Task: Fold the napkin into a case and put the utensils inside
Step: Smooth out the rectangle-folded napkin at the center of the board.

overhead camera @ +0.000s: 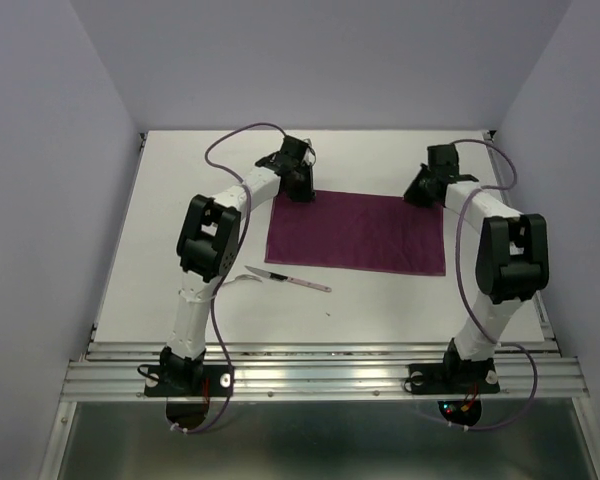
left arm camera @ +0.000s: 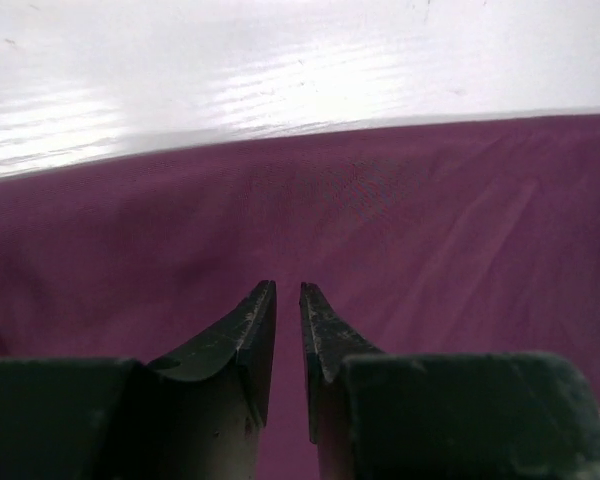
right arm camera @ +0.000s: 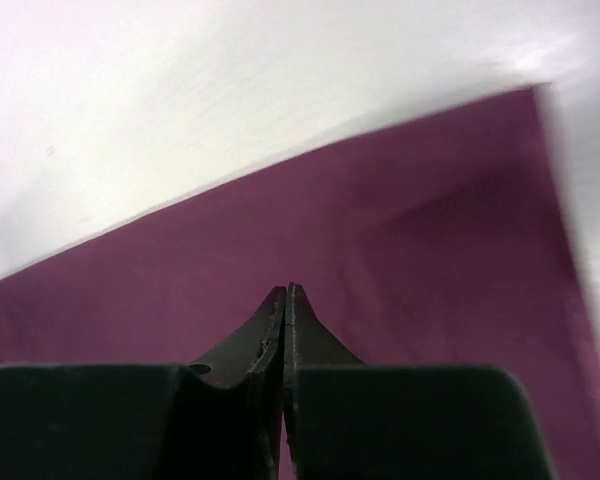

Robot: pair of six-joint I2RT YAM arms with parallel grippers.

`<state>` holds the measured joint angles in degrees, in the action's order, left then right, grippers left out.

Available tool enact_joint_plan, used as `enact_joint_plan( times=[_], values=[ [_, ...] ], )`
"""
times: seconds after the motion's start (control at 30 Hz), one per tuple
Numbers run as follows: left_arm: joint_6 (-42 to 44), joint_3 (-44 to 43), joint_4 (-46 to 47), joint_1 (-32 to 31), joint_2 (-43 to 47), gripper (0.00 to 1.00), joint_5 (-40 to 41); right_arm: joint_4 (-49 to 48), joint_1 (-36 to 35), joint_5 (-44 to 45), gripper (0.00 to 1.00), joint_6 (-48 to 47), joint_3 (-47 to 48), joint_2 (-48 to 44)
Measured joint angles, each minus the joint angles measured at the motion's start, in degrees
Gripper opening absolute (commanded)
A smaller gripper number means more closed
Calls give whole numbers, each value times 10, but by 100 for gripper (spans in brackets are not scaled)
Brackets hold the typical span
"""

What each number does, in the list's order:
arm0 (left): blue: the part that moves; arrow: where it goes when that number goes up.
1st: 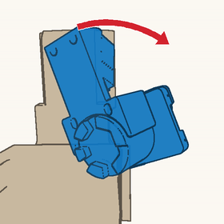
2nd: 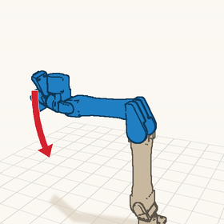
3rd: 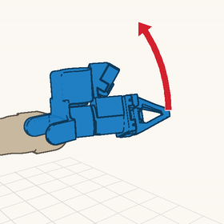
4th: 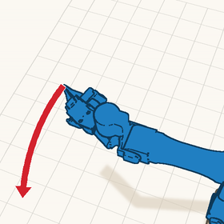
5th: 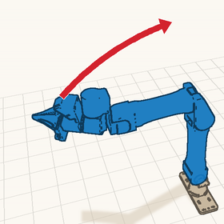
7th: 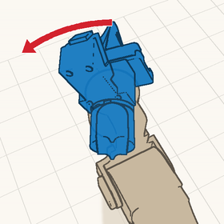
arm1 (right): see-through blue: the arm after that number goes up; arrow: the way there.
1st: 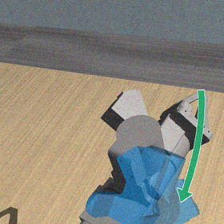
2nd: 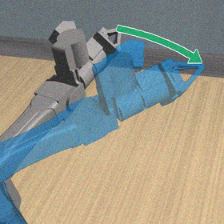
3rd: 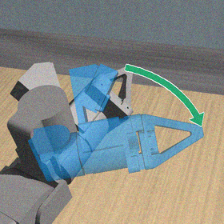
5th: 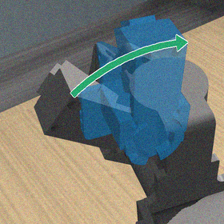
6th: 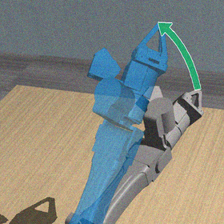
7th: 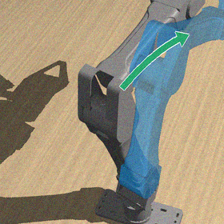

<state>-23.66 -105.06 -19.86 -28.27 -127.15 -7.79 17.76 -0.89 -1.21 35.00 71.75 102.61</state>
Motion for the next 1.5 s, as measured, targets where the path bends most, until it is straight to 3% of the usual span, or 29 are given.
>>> enact_joint_plan(
  times=[0.27,0.43,0.77,1.5],
  values=[
    [-8,-44,5,4,-59,32,-52,-15,-125,-58,4,15,145,151],
    [-7,-53,12,14,-67,32,-62,-16,-136,-86,4,30,193,228],
    [3,-22,45,46,-76,32,-75,-21,-99,-85,4,49,196,237],
    [27,23,89,52,-56,33,-85,-22,108,-27,4,9,44,121]
  ],
)
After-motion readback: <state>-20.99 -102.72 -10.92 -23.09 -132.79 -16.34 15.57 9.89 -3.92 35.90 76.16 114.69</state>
